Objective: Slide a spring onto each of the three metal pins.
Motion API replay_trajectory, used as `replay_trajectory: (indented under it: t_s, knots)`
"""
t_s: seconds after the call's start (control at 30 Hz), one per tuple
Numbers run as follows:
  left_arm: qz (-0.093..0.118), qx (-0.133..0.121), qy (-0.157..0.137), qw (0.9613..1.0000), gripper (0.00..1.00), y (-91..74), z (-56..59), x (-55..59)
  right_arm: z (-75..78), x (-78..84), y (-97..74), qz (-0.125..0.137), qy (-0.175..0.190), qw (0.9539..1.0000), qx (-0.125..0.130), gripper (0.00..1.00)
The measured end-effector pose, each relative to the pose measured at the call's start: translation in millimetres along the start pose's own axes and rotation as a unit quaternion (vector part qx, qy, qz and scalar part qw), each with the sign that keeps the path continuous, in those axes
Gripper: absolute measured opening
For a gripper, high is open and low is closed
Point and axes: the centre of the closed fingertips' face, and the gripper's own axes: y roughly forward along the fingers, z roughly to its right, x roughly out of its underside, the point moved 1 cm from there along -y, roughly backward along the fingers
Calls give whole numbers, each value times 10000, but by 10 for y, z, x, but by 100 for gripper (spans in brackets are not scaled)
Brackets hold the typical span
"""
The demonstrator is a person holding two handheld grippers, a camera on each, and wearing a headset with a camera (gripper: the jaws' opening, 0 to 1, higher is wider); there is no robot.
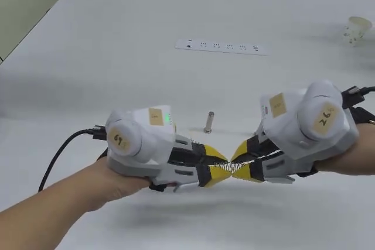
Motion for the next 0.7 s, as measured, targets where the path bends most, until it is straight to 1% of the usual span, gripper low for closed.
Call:
replay_trajectory:
  t_s: [0.2,0.33,0.5,0.57,0.7]
  knots:
    - [-40,84,-11,10000,2,12,19,4,-21,17,-5,24,-55,10000,-5,9]
    - [-93,112,10,9999,2,-1,29,31,-26,92,-15,-41,-54,10000,3,13]
    - [-75,112,-11,9999,2,-11,25,17,-36,175,-24,51,127,9999,-2,13]
    - [-62,128,-25,9999,2,-6,30,5,-36,176,-23,100,184,9998,34,13]
    - [-74,154,-24,9999,2,2,41,2,-34,166,-33,179,155,9997,105,12]
